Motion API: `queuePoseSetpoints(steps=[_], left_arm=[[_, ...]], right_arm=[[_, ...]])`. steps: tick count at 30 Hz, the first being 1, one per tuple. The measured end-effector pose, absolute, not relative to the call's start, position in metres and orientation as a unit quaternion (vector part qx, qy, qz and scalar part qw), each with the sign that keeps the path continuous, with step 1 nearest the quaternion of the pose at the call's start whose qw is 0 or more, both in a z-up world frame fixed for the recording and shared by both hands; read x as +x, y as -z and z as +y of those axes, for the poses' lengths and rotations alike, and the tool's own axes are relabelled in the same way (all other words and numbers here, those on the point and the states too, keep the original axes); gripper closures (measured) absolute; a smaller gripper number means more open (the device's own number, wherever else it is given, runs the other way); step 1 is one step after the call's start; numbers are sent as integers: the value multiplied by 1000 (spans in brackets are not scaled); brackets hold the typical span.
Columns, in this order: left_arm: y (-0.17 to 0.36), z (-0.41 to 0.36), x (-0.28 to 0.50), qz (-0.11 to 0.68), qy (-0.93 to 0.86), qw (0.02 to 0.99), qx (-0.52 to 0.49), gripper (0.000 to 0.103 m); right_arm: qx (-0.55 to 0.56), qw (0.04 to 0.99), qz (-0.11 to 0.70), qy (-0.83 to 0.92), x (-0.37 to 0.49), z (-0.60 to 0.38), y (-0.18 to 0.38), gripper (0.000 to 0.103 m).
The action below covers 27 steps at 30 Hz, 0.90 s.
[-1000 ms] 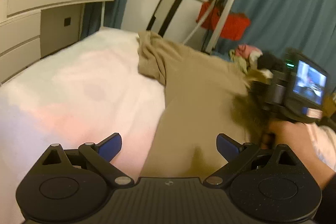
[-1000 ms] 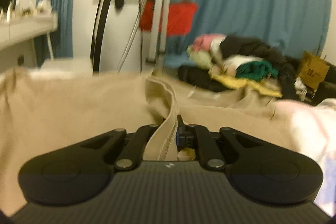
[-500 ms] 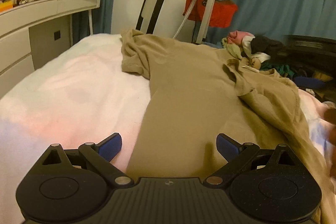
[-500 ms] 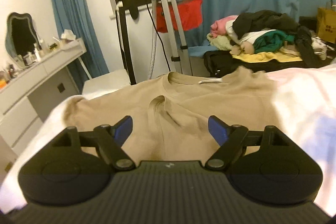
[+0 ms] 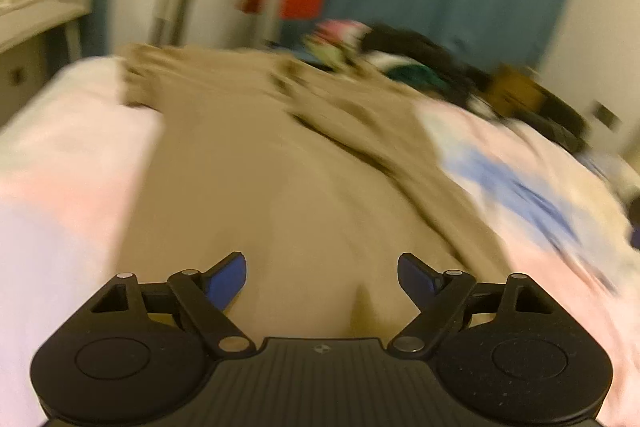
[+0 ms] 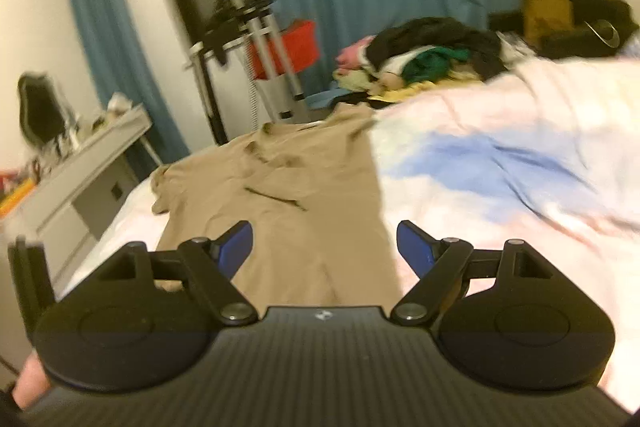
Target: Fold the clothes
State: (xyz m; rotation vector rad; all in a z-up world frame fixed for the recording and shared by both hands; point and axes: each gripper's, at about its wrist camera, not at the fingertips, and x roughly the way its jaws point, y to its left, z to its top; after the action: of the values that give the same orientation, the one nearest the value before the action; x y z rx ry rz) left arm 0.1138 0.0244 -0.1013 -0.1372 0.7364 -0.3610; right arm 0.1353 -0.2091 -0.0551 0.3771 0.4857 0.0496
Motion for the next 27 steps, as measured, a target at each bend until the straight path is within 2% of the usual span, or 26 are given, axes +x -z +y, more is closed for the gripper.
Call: queuePoseSetpoints(steps=[3,8,13,17,18,19,21,27], left_arm=[[105,2,92,386,244,887,-76,24],[129,-30,75,469,357,790,-172,37],[166,-51,70,545,375,719,-215,58],[185,-57,71,573,375,692,-228,67],[187,-58,71,574,377,690,-229,74],[189,-59,72,576,377,688,-229,86],[191,-59,75,585,371,684,-229,101],[152,-46,69,561,380,700,-225,101]], right_arm=[[247,941,230,-26,122,-240,59,22],[289,929,231,-27,115,-268,68,22],[302,920,247,-38,124,-276,78,22],[315,910,264,-46,129,-279,87,22],[317,908,268,-48,130,-278,89,22],[320,906,272,-50,132,-278,90,22],[321,904,277,-52,133,-277,92,22],[318,904,281,-54,132,-273,93,22]])
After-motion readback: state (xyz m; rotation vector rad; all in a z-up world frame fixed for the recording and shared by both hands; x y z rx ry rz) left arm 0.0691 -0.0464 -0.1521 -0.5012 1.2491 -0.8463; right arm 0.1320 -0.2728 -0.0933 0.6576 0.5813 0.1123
